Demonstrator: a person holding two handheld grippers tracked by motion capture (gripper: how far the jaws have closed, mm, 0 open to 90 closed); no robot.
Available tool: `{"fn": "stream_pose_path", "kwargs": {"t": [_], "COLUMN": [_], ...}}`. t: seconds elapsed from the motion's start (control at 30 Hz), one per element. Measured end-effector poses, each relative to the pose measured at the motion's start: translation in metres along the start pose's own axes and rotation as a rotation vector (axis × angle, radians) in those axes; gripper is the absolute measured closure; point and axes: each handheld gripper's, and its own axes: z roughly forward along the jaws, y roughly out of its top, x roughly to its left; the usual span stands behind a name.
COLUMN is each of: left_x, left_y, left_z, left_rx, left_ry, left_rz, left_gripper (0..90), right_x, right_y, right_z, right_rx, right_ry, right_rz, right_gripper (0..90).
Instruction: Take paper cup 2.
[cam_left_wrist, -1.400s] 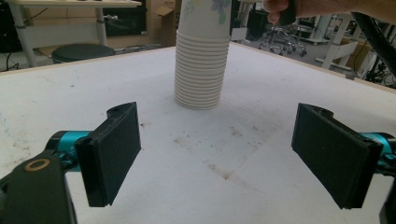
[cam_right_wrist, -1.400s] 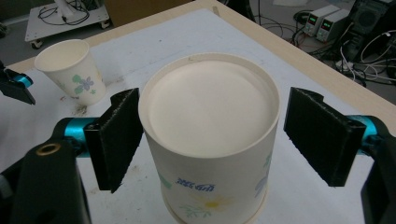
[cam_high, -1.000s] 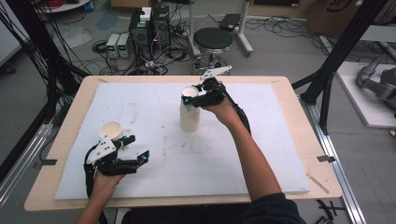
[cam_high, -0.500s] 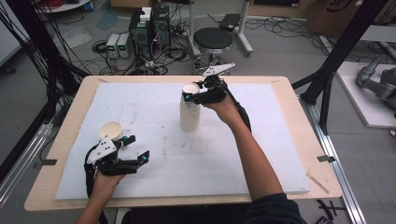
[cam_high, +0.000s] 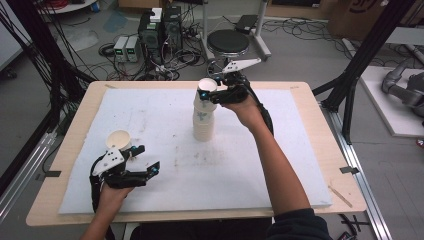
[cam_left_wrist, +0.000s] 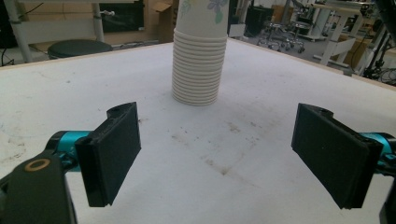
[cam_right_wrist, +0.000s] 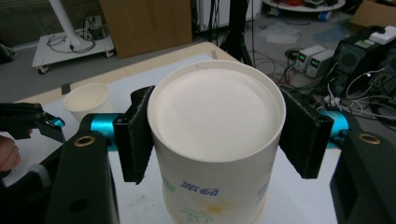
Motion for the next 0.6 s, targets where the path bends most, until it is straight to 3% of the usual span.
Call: {"fn": "stream_pose_path", "kwargs": {"t": [0.27,0.6], "left_x": [0.0,-0.001], "left_y": [0.0,0.0], "left_z": [0.0,-0.001], "left_rx": [0.002,-0.005], "left_ry": [-0.002,0.001], "left_rz": [0.003,0.0], "left_gripper": [15.5,15.5], "right_x": [0.004,0.012], "right_y": [0.016,0.023], "right_z": [-0.025,-0.057], "right_rx": [-0.06,-0.084], "right_ry": [0.001,-0.011], "right_rz": [-0.009,-0.042], "right_gripper": [35.3,35.5]}}
